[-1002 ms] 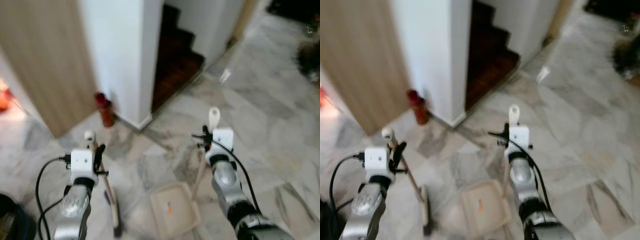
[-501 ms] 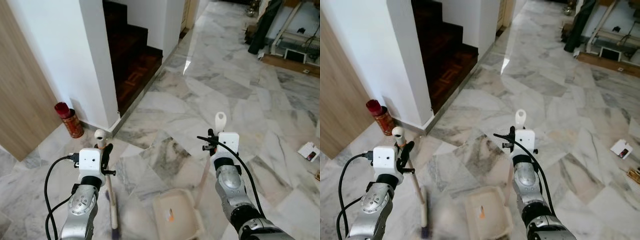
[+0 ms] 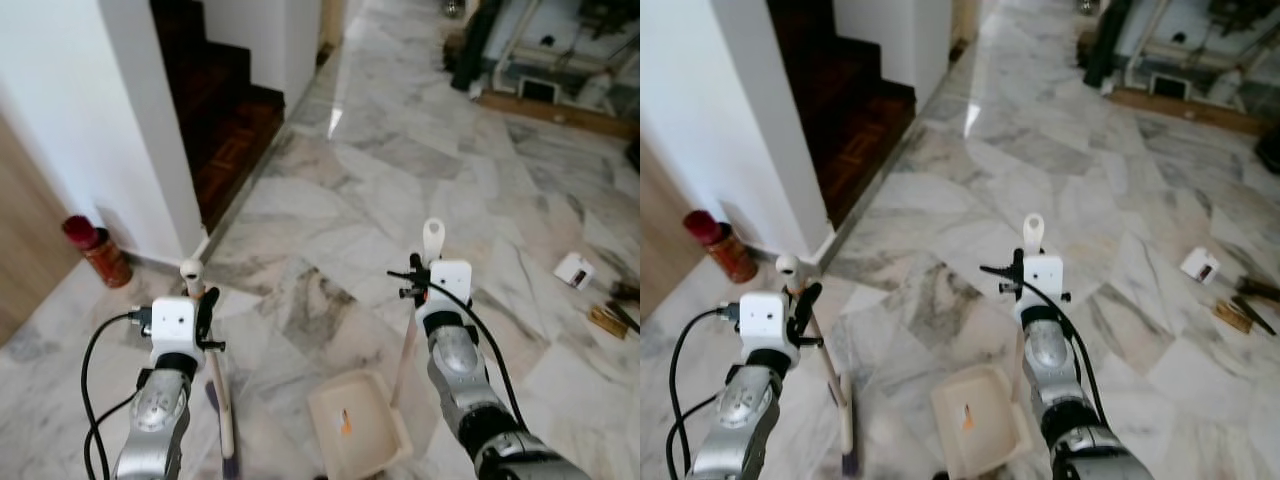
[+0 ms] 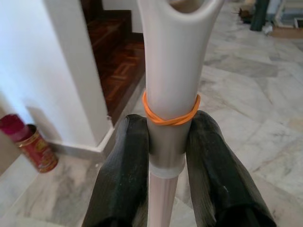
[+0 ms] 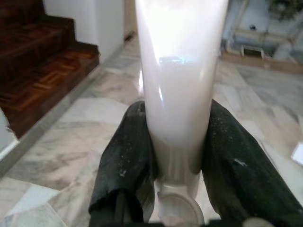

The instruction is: Sweep floor

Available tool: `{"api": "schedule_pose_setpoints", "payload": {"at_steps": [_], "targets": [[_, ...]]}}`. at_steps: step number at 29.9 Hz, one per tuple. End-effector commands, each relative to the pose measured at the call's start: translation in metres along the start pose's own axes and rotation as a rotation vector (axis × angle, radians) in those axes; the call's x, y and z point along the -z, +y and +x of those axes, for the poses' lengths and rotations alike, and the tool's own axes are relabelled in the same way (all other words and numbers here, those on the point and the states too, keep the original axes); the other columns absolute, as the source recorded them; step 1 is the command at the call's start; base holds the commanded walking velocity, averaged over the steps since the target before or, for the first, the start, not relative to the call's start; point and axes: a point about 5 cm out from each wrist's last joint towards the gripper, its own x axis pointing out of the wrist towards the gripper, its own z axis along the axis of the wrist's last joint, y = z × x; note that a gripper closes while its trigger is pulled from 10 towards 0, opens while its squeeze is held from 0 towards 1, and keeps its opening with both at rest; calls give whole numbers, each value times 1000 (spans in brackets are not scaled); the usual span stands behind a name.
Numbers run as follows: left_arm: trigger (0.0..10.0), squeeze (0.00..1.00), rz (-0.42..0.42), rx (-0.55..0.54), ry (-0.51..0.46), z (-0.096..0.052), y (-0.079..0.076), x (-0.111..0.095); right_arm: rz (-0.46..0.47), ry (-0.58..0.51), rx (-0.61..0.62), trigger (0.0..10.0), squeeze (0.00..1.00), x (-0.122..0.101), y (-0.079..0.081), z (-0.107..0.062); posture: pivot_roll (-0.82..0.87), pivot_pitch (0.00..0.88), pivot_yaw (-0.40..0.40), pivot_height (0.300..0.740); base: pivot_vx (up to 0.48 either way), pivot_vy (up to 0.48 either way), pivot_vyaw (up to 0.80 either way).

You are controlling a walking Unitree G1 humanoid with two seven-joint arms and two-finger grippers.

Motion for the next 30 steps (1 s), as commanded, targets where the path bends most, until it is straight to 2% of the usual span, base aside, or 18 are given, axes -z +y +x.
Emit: {"api": "schedule_pose_setpoints", "payload": {"at_steps": [1,30], "targets": [[10000,0,-8,6,-6,1,-4,-1,2,-15,19,10000,0,-4,-6,3,122,103,-62,740,0,0,-800],[10000,0,-3,12,-10,1,-4,-1,5,-10,13,10000,0,-2,-4,2,133,82,-59,740,0,0,-800]]}}
